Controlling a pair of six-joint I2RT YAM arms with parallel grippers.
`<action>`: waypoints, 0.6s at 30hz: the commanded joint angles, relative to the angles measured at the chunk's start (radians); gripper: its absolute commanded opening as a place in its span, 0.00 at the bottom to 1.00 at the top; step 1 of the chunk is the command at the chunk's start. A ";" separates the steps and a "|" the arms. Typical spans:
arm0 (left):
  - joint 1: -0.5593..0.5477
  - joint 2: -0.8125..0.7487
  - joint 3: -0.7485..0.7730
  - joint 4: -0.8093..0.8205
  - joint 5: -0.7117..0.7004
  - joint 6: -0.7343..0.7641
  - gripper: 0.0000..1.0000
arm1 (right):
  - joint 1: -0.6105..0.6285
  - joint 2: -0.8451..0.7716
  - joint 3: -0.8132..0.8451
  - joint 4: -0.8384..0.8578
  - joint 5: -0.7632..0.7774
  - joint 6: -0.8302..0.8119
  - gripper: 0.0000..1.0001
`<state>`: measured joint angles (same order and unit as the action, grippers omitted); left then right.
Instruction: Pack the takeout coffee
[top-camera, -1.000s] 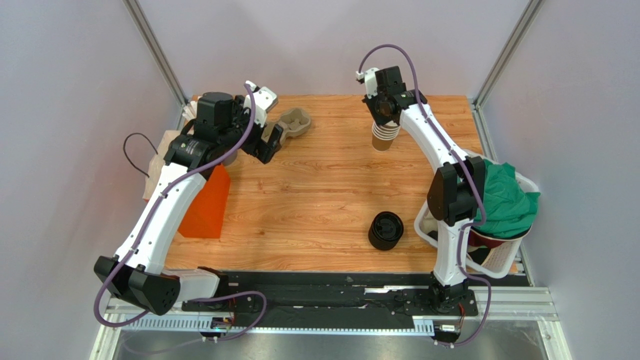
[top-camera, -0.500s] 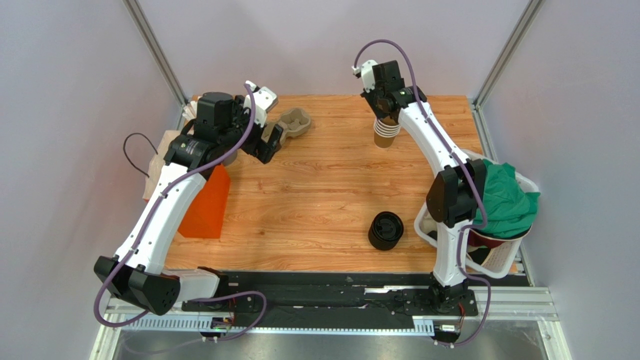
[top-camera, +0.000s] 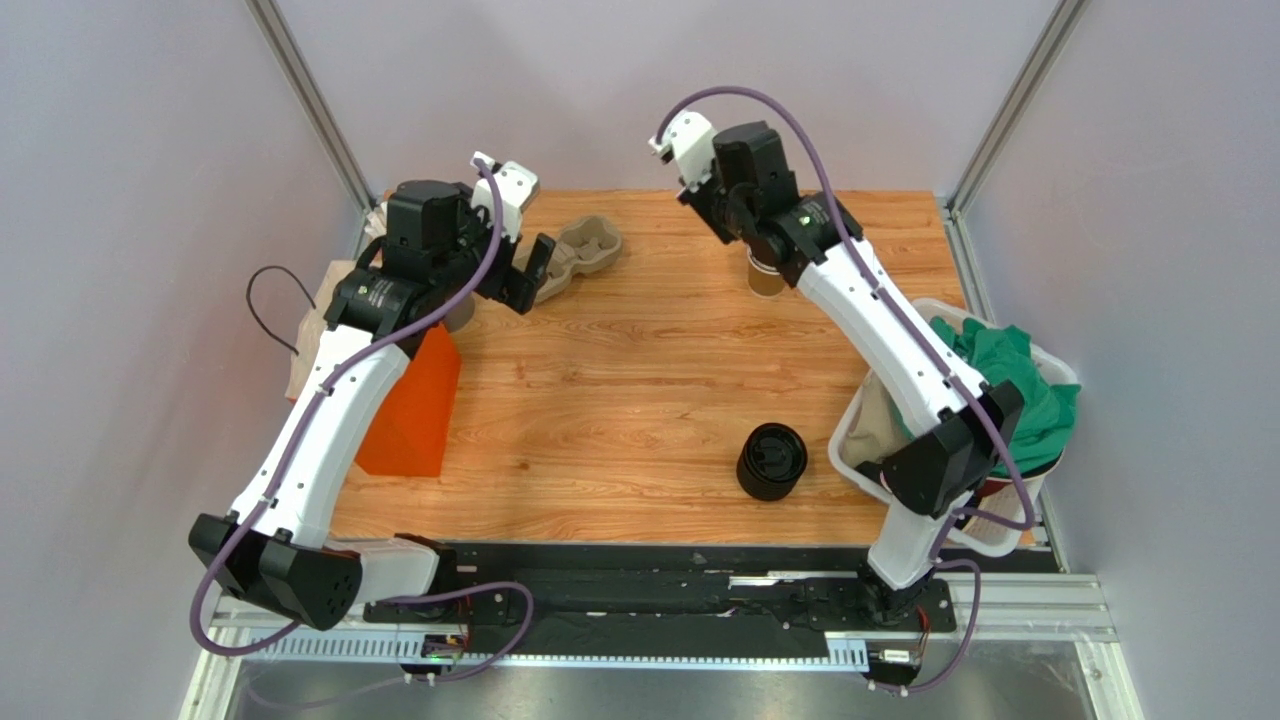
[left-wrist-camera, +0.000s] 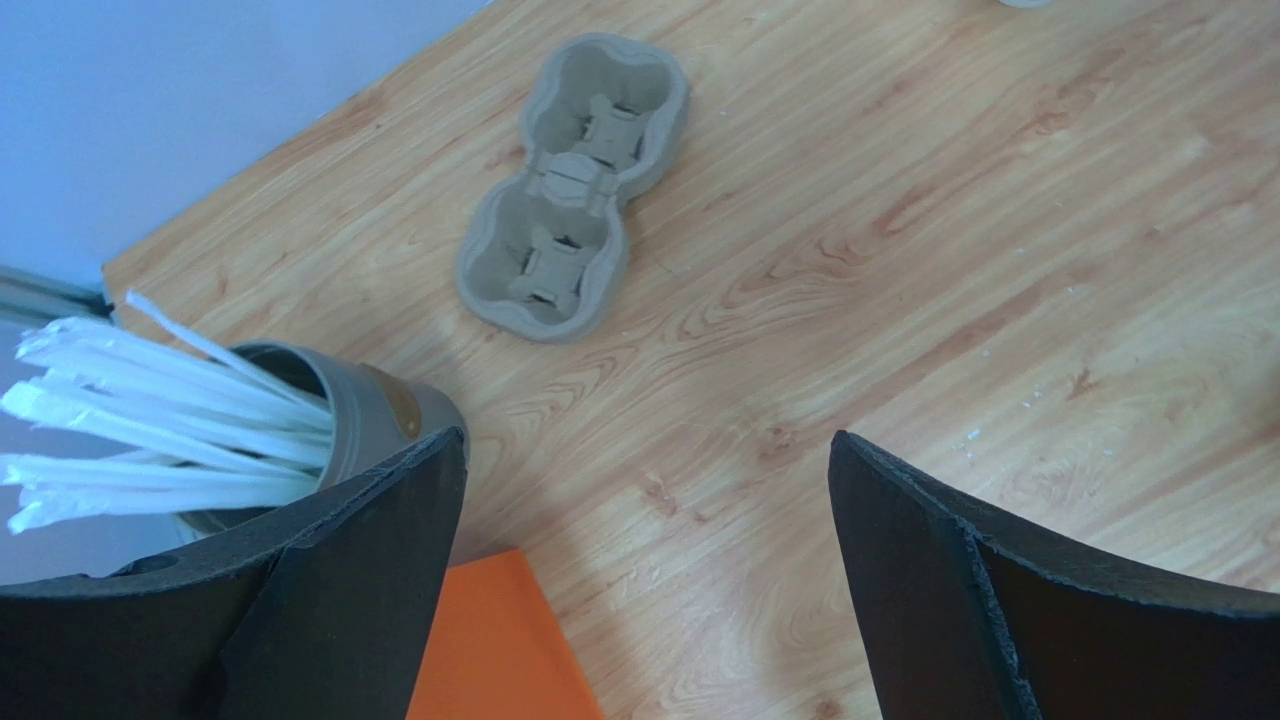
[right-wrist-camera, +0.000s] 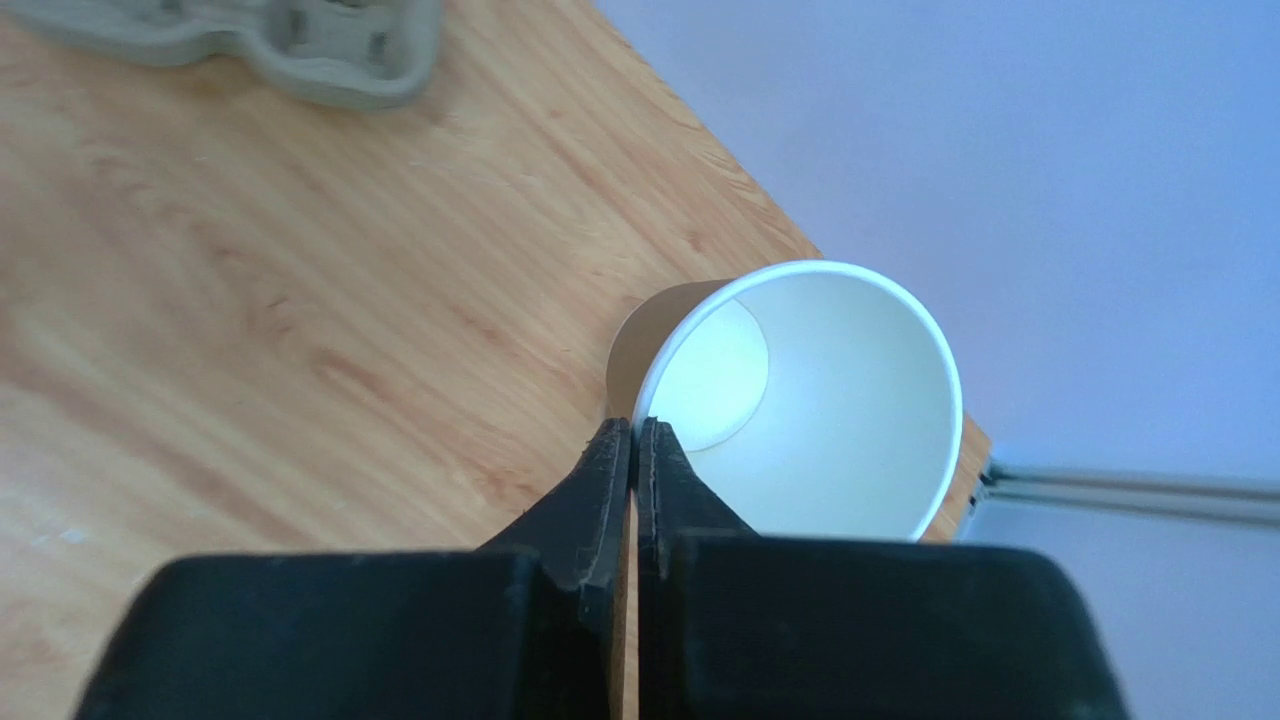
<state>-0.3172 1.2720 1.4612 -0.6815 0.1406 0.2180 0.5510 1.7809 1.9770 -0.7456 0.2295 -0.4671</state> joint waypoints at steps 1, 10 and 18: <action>0.058 -0.025 0.018 0.059 -0.029 -0.065 0.99 | 0.092 -0.074 -0.133 0.026 -0.054 0.002 0.01; 0.079 -0.068 -0.015 0.083 -0.009 -0.075 0.99 | 0.211 -0.029 -0.334 0.101 -0.095 0.064 0.01; 0.104 -0.089 -0.024 0.094 -0.012 -0.089 0.99 | 0.277 0.029 -0.342 0.092 -0.125 0.096 0.01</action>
<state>-0.2276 1.2140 1.4441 -0.6277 0.1226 0.1566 0.8009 1.8145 1.6325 -0.7048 0.1337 -0.4072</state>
